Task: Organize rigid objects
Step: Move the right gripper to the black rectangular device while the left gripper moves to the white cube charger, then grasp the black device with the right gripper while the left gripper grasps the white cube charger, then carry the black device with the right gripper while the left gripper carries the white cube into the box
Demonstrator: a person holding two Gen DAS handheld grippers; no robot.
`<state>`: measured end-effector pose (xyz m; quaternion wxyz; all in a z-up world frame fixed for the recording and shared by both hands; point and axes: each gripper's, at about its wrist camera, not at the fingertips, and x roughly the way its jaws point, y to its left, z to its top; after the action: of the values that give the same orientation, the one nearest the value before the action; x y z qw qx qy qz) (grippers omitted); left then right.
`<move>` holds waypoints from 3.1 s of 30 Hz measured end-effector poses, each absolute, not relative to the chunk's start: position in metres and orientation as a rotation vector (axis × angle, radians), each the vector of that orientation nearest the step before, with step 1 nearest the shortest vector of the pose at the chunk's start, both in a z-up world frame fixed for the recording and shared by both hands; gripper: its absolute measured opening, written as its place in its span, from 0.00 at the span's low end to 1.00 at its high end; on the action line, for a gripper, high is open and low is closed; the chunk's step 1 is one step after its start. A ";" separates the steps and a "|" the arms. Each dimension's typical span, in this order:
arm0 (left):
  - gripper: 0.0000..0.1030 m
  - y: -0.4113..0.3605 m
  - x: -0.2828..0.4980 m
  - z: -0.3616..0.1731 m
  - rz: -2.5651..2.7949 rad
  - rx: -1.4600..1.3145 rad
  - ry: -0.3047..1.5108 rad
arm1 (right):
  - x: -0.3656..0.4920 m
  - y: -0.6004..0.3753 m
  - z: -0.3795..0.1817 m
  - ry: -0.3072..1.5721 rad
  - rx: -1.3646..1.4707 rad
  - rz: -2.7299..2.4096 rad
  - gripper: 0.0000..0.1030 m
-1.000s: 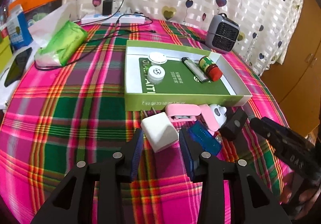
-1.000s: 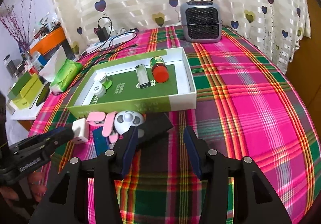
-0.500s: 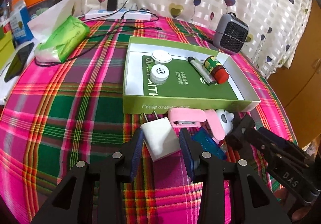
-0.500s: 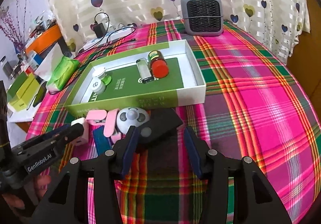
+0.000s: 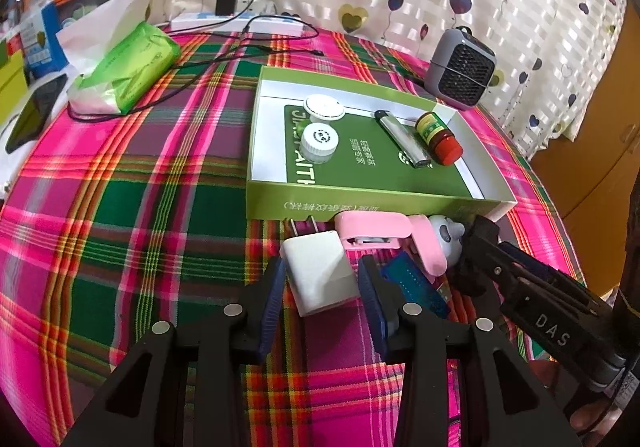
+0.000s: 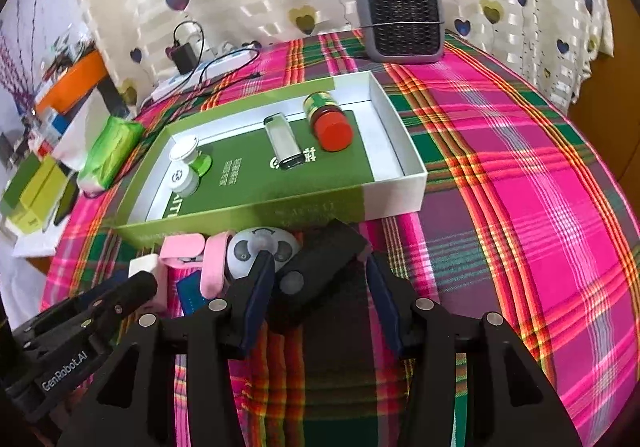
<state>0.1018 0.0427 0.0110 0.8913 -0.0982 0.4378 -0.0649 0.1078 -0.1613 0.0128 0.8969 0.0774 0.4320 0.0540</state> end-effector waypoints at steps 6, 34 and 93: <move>0.36 0.043 0.095 0.010 -0.129 -0.200 0.910 | 0.105 -0.159 0.005 0.957 0.103 0.082 0.58; 0.36 0.030 0.099 0.004 -0.095 -0.078 0.929 | 0.105 -0.168 -0.001 0.912 -0.056 0.150 0.58; 0.31 0.039 0.081 0.013 -0.126 -0.133 0.864 | 0.093 -0.184 0.006 0.889 0.001 0.211 0.27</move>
<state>0.0807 0.0393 0.0126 0.9040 -0.0645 0.4183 -0.0608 0.0927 -0.1844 0.0063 0.8973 0.0003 0.4294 0.1020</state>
